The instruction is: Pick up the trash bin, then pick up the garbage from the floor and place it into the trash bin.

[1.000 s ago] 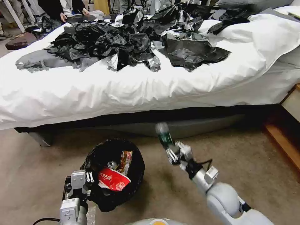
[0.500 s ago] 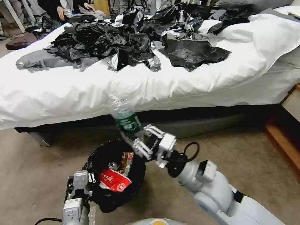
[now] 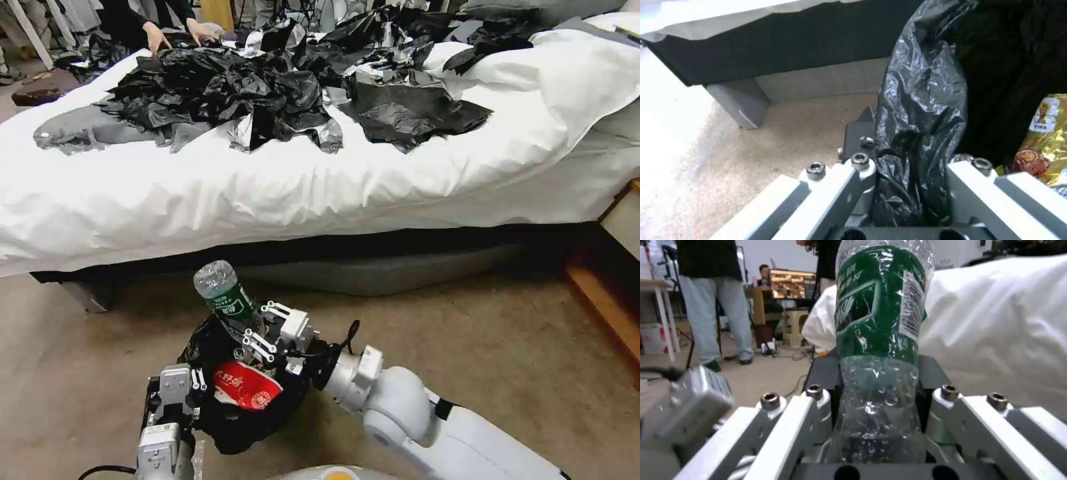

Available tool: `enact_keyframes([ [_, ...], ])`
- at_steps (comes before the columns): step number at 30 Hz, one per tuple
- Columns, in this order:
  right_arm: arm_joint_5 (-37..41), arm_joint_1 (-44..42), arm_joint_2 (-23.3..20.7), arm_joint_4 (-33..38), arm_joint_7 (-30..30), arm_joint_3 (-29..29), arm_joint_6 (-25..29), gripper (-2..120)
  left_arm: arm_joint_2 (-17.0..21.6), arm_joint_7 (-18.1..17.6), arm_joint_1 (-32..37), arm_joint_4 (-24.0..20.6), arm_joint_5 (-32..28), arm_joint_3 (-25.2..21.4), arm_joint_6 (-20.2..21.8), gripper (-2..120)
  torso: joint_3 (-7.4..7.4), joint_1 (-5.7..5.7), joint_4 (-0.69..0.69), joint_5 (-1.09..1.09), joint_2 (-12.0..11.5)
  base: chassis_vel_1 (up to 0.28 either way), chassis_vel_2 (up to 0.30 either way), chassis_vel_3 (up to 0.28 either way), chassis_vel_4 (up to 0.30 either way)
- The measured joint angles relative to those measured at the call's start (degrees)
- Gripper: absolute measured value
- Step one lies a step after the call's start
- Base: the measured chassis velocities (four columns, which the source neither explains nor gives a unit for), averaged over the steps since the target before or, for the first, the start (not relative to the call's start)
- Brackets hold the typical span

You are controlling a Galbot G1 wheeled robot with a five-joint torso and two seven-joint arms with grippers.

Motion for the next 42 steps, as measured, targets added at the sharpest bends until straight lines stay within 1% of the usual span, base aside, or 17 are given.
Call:
enact_keyframes([
  [8, -1.4, -2.0, -0.3, -1.0, -0.1, 0.0, 0.1, 25, 0.3, 0.0, -0.7, 0.1, -0.6, -0.1, 0.2, 3, 0.00, -0.01, -0.01, 0.00, 0.0, 0.000, 0.000, 0.000, 0.000],
  [9, -1.8, -2.3, -0.4, -1.0, -0.2, 0.0, 0.2, 32, 0.3, 0.0, -0.7, 0.1, -0.7, -0.2, 0.3, 3, 0.00, 0.00, -0.01, 0.00, 0.0, 0.000, 0.000, 0.000, 0.000],
  [11, -1.9, -2.5, -0.5, -1.0, -0.3, 0.0, 0.2, 34, 0.4, 0.0, -0.8, 0.1, -0.7, -0.2, 0.3, 3, 0.00, 0.00, -0.01, 0.00, 0.0, 0.000, 0.000, 0.000, 0.000],
  [12, -2.1, -2.9, -0.7, -1.0, -0.6, 0.0, 0.2, 41, 0.5, 0.0, -0.8, 0.2, -0.9, -0.3, 0.3, 3, 0.00, 0.00, -0.01, 0.00, 0.0, 0.000, 0.000, 0.000, 0.000],
  [13, -2.1, -2.9, -0.7, -1.0, -0.6, 0.0, 0.2, 41, 0.5, 0.0, -0.8, 0.2, -0.9, -0.3, 0.3, 3, 0.00, 0.00, -0.01, 0.00, 0.0, 0.000, 0.000, 0.000, 0.000],
  [15, -2.3, -3.2, -0.7, -0.6, -0.8, 0.0, 0.2, 52, 0.6, 0.0, -0.8, 0.2, -1.1, -0.5, 0.3, 3, 0.00, 0.00, -0.01, 0.00, 0.0, 0.000, 0.000, 0.000, 0.000],
  [16, -2.3, -3.2, -0.7, -0.6, -0.8, 0.0, 0.2, 52, 0.6, 0.0, -0.8, 0.2, -1.1, -0.5, 0.3, 3, 0.00, 0.00, -0.01, 0.00, 0.0, 0.000, 0.000, 0.000, 0.000],
  [18, -2.3, -3.4, -0.9, -0.2, -0.8, 0.1, 0.2, 62, 0.6, 0.0, -0.9, 0.3, -1.2, -0.5, 0.4, 3, 0.00, 0.00, -0.01, 0.00, 0.0, 0.000, 0.000, 0.000, 0.000],
  [19, -2.3, -3.4, -0.9, -0.2, -0.8, 0.1, 0.2, 62, 0.6, 0.0, -0.9, 0.3, -1.2, -0.5, 0.4, 3, 0.00, 0.00, -0.01, 0.00, 0.0, 0.000, 0.000, 0.000, 0.000],
  [21, -2.3, -3.7, -1.2, 0.3, -0.8, 0.3, 0.2, 73, 0.6, 0.0, -1.0, 0.4, -1.3, -0.6, 0.5, 3, 0.00, 0.00, -0.01, 0.00, 0.0, 0.000, 0.000, 0.000, 0.000],
  [22, -2.3, -3.7, -1.2, 0.3, -0.8, 0.3, 0.2, 73, 0.6, 0.0, -1.0, 0.4, -1.3, -0.6, 0.5, 3, 0.00, 0.00, -0.01, 0.00, 0.0, 0.000, 0.000, 0.000, 0.000],
  [23, -2.4, -3.9, -1.5, 0.5, -0.8, 0.3, 0.2, 80, 0.6, 0.1, -1.2, 0.6, -1.3, -0.6, 0.5, 3, 0.00, 0.00, -0.01, 0.00, 0.0, 0.000, 0.000, 0.000, 0.000],
  [25, -2.5, -4.1, -1.7, 0.7, -0.8, 0.4, 0.2, 84, 0.6, 0.1, -1.2, 0.8, -1.3, -0.6, 0.6, 3, 0.00, -0.01, -0.01, 0.00, 0.0, 0.000, 0.000, 0.000, 0.000],
  [27, -2.6, -4.5, -2.0, 1.0, -0.8, 0.6, 0.2, 95, 0.6, 0.1, -1.4, 1.2, -1.4, -0.6, 0.6, 3, 0.00, 0.00, -0.01, 0.00, 0.0, 0.000, 0.000, 0.000, 0.000],
  [28, -2.7, -4.6, -2.2, 1.1, -0.8, 0.7, 0.2, 97, 0.6, 0.1, -1.4, 1.2, -1.5, -0.6, 0.7, 3, 0.00, 0.00, -0.01, 0.00, 0.0, 0.000, 0.000, 0.000, 0.000],
  [36, -2.7, -4.9, -3.2, 3.0, -0.8, 1.6, 0.2, 100, 0.6, 0.1, -1.5, 1.2, -1.7, -0.6, 0.8, 3, 0.00, -0.01, -0.01, 0.00, 0.0, 0.000, 0.000, 0.000, 0.000],
  [42, -2.4, -4.9, -4.1, 6.5, -0.8, 4.0, 0.1, 100, 0.5, 0.0, -1.4, 1.2, -1.5, -0.5, 0.9, 3, 0.00, -0.01, -0.01, 0.00, 0.0, 0.000, 0.000, 0.000, 0.000],
])
